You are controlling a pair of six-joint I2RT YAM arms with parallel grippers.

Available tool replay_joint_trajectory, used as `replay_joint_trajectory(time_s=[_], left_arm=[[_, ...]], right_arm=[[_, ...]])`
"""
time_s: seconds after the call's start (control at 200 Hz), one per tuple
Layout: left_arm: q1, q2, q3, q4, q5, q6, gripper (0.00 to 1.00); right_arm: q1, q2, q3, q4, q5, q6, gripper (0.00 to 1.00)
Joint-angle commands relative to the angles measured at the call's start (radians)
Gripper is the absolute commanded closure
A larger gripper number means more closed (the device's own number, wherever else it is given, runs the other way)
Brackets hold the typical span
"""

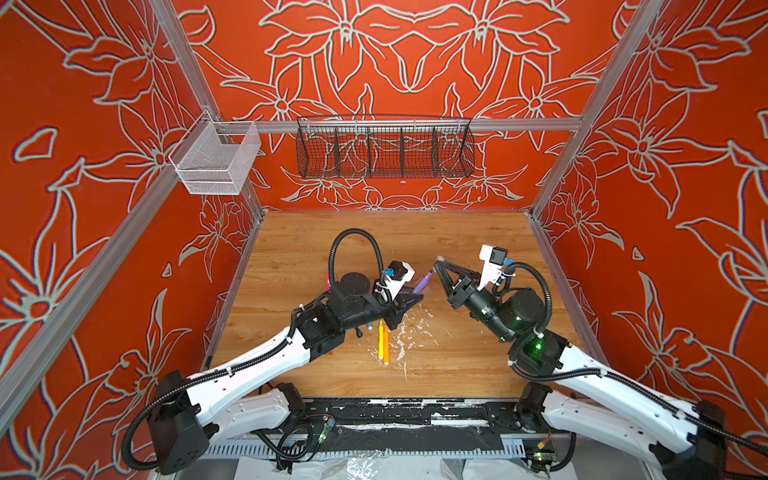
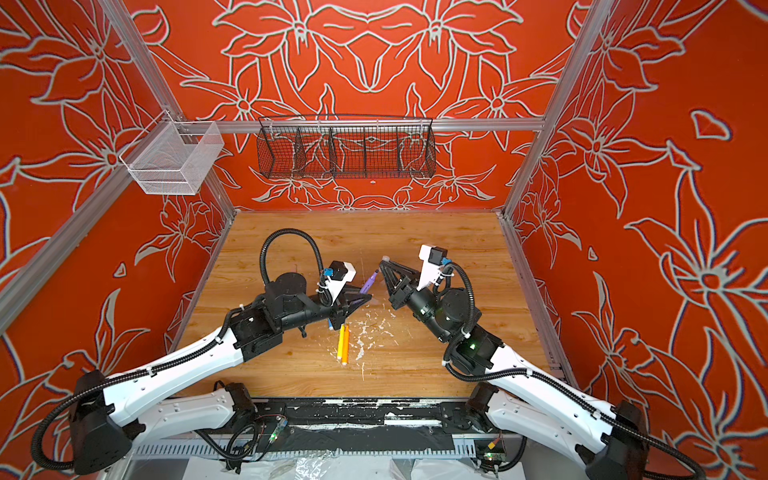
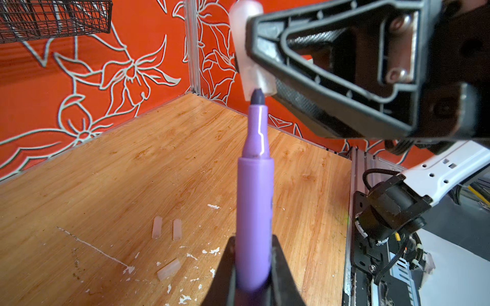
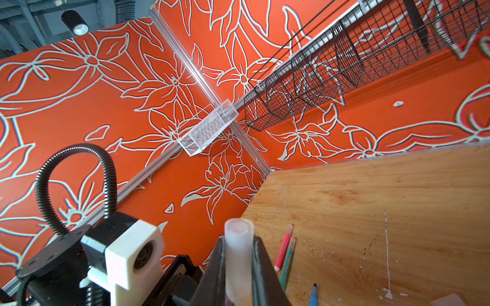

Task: Insert the pens into the pen caps
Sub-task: 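Bring the held cap over the purple marker tip held by the left gripper, then lower the translucent cap onto the purple marker tip with the right gripper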

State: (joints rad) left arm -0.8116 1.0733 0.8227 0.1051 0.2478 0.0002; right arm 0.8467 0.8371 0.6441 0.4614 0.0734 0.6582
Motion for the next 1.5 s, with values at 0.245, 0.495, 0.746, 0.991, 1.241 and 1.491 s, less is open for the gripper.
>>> replay_joint_trajectory(time_s=[0.245, 0.495, 0.746, 0.991, 1.241, 1.491], left_arm=[[-0.008, -0.019, -0.002, 0.028, 0.013, 0.007, 1.00], [-0.008, -0.021, -0.003, 0.028, 0.013, 0.007, 1.00], [-0.008, -0.023, -0.005, 0.028, 0.009, 0.006, 1.00], [-0.008, -0.030, -0.010, 0.037, -0.011, 0.003, 1.00], [-0.008, -0.027, -0.015, 0.050, -0.037, -0.015, 1.00], [-0.008, -0.039, -0.027, 0.068, -0.021, -0.025, 1.00]], right_arm=[[0.005, -0.013, 0.043, 0.051, -0.001, -0.008, 0.99], [0.005, -0.001, 0.052, 0.053, -0.011, -0.007, 0.99], [0.006, 0.033, 0.041, 0.076, -0.030, 0.025, 0.99], [0.005, 0.032, 0.007, 0.105, -0.045, 0.052, 0.99], [0.006, 0.043, -0.056, 0.207, -0.095, 0.112, 0.98], [0.008, 0.069, -0.066, 0.209, -0.090, 0.124, 0.99]])
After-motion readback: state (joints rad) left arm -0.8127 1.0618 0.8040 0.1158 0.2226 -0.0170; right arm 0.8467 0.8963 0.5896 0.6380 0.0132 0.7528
